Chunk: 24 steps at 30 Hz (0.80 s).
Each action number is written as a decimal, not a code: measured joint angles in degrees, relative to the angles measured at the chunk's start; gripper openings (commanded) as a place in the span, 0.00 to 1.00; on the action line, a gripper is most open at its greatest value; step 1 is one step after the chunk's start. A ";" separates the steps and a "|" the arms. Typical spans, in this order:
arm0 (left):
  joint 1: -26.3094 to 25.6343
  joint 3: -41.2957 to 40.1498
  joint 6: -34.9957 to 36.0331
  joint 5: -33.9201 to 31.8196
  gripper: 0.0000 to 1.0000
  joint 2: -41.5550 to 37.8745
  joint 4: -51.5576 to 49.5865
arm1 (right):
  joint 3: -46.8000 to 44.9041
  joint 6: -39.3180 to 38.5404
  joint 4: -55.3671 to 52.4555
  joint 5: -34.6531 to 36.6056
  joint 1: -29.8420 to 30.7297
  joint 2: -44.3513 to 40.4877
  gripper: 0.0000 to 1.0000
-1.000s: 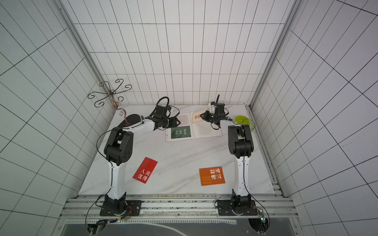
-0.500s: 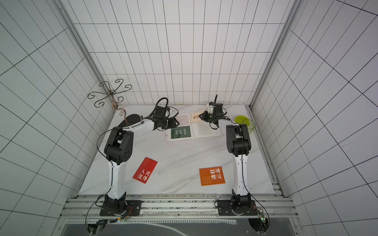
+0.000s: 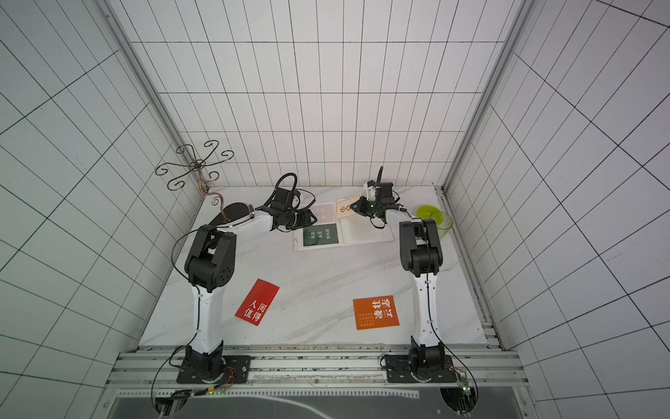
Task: Place the photos into the photo albums
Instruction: Insert the photo into the photo album.
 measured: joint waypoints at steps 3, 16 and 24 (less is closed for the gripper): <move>0.02 0.00 -0.04 0.00 0.57 0.02 -0.09 | 1.62 -0.35 -1.79 -0.72 0.11 1.49 0.00; 0.46 0.00 -0.90 0.00 0.57 0.52 -0.94 | 8.46 -1.99 -7.58 -3.30 0.81 5.46 0.00; 0.68 0.00 -1.11 0.00 0.57 0.52 -0.96 | 10.21 -3.56 -11.43 -2.12 1.03 5.68 0.34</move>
